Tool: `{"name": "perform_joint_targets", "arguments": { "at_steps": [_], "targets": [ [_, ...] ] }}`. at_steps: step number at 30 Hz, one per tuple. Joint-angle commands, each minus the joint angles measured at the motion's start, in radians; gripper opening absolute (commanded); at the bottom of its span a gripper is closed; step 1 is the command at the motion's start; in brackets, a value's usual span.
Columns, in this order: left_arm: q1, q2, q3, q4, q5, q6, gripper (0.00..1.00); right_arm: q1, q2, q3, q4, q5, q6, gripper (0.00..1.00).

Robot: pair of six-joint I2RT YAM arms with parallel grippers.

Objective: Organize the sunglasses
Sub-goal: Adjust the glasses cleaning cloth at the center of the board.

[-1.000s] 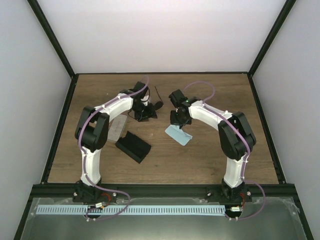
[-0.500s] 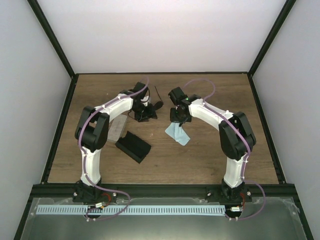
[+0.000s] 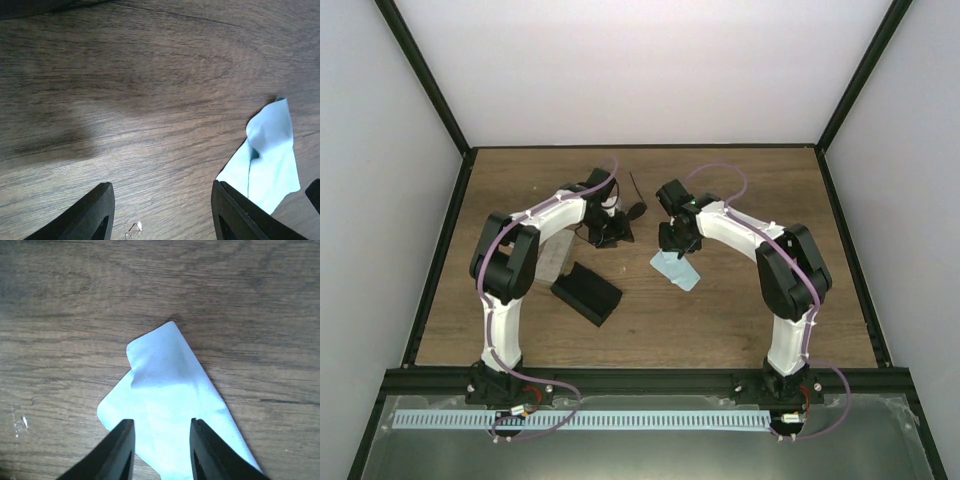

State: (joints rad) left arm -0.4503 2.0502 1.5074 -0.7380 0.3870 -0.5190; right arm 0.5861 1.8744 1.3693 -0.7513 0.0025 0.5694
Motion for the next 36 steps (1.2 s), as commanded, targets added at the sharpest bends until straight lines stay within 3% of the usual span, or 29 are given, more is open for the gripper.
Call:
{"name": "perform_joint_targets", "arguments": {
  "at_steps": [1, 13, 21, 27, 36],
  "targets": [
    [0.004, -0.014, -0.016, 0.017, 0.018, 0.017, 0.55, 0.012, -0.036, -0.002, 0.003, 0.018, 0.01, 0.35],
    [0.004, 0.037, 0.064, 0.01, 0.03, 0.019, 0.55, 0.126, -0.071, -0.109, -0.025, -0.005, 0.074, 0.19],
    [0.004, 0.038, 0.047, 0.019, 0.035, 0.019, 0.55, 0.153, -0.091, -0.185, -0.031, -0.004, 0.098, 0.19],
    [0.004, 0.032, 0.045, 0.018, 0.035, 0.022, 0.55, 0.153, -0.093, -0.145, -0.053, 0.039, 0.096, 0.26],
    [0.004, 0.027, 0.035, 0.009, 0.032, 0.032, 0.55, 0.153, -0.029, -0.117, -0.053, 0.071, 0.081, 0.25]
  ]
}}
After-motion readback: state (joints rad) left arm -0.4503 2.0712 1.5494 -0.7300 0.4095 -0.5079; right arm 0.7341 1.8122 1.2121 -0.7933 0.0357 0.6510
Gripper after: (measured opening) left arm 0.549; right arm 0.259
